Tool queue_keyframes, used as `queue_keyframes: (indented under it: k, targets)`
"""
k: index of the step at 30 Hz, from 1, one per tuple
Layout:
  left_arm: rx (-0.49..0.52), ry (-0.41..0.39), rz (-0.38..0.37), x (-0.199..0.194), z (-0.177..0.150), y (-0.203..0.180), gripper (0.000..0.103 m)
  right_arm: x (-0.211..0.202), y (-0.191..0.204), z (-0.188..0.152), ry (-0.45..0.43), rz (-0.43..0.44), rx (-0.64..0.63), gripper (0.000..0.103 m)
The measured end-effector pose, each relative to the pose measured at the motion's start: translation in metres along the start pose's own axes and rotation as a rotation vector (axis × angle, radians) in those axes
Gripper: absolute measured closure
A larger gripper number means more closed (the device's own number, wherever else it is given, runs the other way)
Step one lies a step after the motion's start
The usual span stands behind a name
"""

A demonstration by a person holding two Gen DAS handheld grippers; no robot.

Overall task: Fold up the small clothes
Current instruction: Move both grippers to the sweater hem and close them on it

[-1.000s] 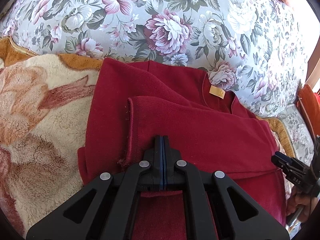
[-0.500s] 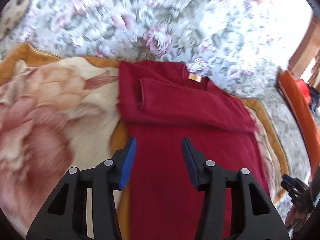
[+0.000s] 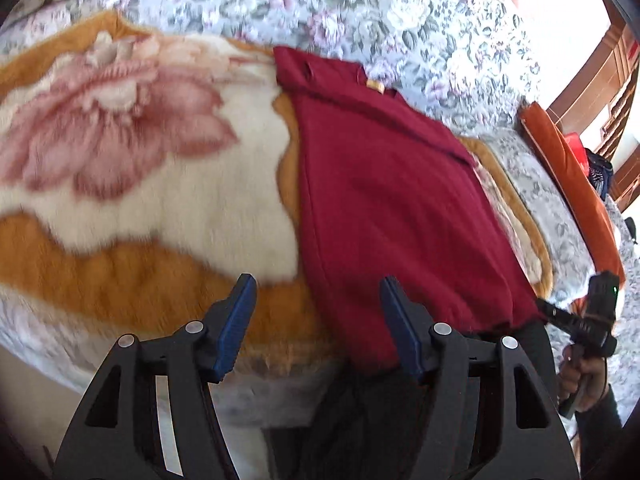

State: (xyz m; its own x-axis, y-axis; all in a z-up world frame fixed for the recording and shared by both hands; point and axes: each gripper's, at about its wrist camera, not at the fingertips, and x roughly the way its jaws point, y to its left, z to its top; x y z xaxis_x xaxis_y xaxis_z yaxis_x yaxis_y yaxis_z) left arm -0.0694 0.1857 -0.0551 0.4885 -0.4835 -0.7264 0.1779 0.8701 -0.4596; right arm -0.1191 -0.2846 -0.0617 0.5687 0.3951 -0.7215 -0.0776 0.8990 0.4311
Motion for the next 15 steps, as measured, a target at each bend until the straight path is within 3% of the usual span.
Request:
queue_keyframes:
  k: [3,7,10,15]
  targets:
    - [0.001,0.022,-0.035,0.003,-0.01,-0.004,0.039,0.003,0.0,0.001,0.018,0.099,0.031,0.064]
    - [0.028,0.046,-0.092,0.009,-0.014,-0.016,0.039,0.009,0.002,-0.001,0.034,0.099,0.047,0.064]
    - [0.011,0.109,-0.172,0.019,-0.017,-0.02,0.039,0.006,0.006,-0.004,0.02,0.108,0.049,0.064]
    - [-0.126,0.142,-0.263,0.033,-0.019,-0.002,0.039,0.007,0.008,-0.007,-0.001,0.1,0.034,0.064]
